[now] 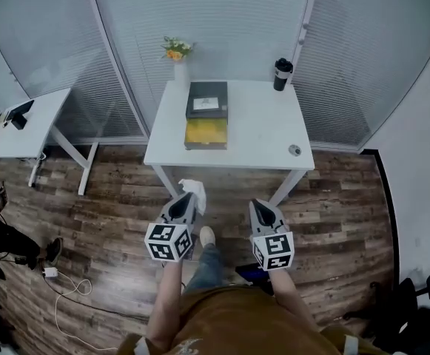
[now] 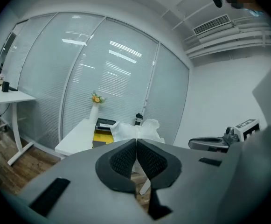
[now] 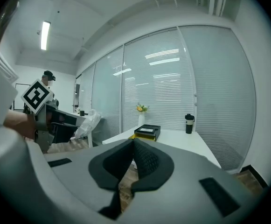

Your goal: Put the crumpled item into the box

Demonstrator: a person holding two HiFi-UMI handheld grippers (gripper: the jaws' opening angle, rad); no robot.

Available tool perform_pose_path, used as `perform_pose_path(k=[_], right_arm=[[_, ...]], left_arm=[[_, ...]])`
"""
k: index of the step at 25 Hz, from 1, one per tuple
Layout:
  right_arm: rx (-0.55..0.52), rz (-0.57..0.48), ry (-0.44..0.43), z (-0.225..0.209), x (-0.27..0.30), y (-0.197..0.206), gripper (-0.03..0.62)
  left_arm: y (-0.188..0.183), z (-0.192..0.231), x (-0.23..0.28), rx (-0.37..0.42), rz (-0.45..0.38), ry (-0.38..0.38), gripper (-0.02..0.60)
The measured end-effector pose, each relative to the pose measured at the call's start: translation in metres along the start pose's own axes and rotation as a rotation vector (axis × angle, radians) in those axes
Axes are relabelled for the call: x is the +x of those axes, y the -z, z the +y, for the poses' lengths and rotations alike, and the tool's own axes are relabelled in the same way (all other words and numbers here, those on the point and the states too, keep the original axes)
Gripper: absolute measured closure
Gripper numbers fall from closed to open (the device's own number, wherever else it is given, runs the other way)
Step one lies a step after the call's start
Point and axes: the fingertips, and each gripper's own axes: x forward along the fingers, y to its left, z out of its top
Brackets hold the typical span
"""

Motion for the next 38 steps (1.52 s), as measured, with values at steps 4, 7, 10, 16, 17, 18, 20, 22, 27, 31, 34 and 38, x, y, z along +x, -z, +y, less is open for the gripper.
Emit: perform_pose_path(k=[4, 7, 10, 16, 17, 18, 20, 22, 27, 31, 34, 38], right_arm=[[0.012, 0.024, 0.012, -0.024, 0.059, 0.001, 0.582], [0.013, 0.046, 0.016, -0.041, 0.107, -0.006, 0.582], [0.015, 0.072, 0.028, -0.055, 0.148, -0.012, 0.582], [0.012, 0.1, 0.056, -0.079, 0.225, -0.024, 0.582], [0.012, 0.103, 0.06, -0.083, 0.237, -0.026, 0.582], [0.012, 0.105, 0.063, -0.086, 0.248, -0.028, 0.582], [0.01, 0.107, 0.073, -0.091, 0.266, -0.032, 0.582], [0.005, 0.107, 0.084, -0.094, 0.28, -0.036, 0.582], [-0.002, 0.114, 0.117, -0.108, 0.295, -0.038, 0.582], [0.005, 0.107, 0.128, -0.111, 0.298, -0.041, 0.582], [0.012, 0.103, 0.128, -0.113, 0.298, -0.042, 0.582], [0.016, 0.098, 0.117, -0.117, 0.307, -0.04, 0.582]], left_arm=[[-0.014, 0.034, 0.053, -0.004, 0.015, 0.004, 0.552], [-0.031, 0.063, 0.095, -0.01, 0.032, 0.012, 0.552], [-0.043, 0.089, 0.133, -0.028, 0.049, 0.024, 0.552], [-0.068, 0.134, 0.203, -0.045, 0.063, 0.059, 0.552], [-0.072, 0.141, 0.213, -0.047, 0.066, 0.064, 0.552], [-0.075, 0.148, 0.222, -0.049, 0.069, 0.068, 0.552], [-0.082, 0.161, 0.239, -0.053, 0.073, 0.079, 0.552], [-0.088, 0.171, 0.254, -0.056, 0.074, 0.091, 0.552], [-0.089, 0.178, 0.281, -0.058, 0.085, 0.123, 0.552], [-0.09, 0.179, 0.29, -0.057, 0.089, 0.137, 0.552], [-0.091, 0.177, 0.294, -0.05, 0.092, 0.14, 0.552], [-0.096, 0.18, 0.3, -0.045, 0.086, 0.135, 0.552]])
